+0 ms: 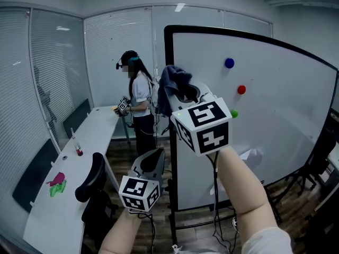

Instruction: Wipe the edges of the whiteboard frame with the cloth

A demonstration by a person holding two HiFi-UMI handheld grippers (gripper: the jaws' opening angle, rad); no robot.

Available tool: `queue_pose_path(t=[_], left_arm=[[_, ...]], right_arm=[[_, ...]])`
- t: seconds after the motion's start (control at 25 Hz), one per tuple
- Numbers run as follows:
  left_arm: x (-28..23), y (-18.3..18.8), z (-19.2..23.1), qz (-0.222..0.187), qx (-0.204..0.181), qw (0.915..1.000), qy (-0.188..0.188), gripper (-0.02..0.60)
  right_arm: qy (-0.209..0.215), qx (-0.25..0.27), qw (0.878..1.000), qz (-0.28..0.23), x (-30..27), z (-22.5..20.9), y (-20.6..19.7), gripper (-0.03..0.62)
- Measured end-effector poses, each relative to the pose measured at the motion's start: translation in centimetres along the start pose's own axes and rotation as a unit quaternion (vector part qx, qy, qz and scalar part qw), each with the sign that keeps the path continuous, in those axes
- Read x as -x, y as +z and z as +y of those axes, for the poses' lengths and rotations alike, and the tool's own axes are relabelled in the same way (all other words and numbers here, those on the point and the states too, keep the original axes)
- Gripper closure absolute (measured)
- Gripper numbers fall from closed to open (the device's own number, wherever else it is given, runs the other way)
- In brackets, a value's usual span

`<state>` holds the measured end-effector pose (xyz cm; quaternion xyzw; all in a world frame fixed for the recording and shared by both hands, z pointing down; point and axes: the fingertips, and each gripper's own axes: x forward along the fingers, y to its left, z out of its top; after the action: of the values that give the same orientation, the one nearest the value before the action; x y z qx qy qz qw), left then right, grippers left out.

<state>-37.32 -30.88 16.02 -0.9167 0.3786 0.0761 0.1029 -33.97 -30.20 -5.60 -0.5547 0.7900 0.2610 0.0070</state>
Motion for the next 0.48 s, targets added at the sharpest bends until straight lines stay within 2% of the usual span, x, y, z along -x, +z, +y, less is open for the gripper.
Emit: queue_pose_path(t=[0.24,0.48], left_arm=[[-0.3,0.9,0.5,0.0,-0.016,0.9999,0.001,0.561],[-0.8,2.0,0.1,-0.004,-0.035,0.9994,-0.004,0.561]], right_arm=[[-0.032,0.014,0.999,-0.024,-0.3,-2.6,3.3,0.525],[-0.04,0.007,0.998,-0.043,-1.4,-4.2,5.5,0.525]])
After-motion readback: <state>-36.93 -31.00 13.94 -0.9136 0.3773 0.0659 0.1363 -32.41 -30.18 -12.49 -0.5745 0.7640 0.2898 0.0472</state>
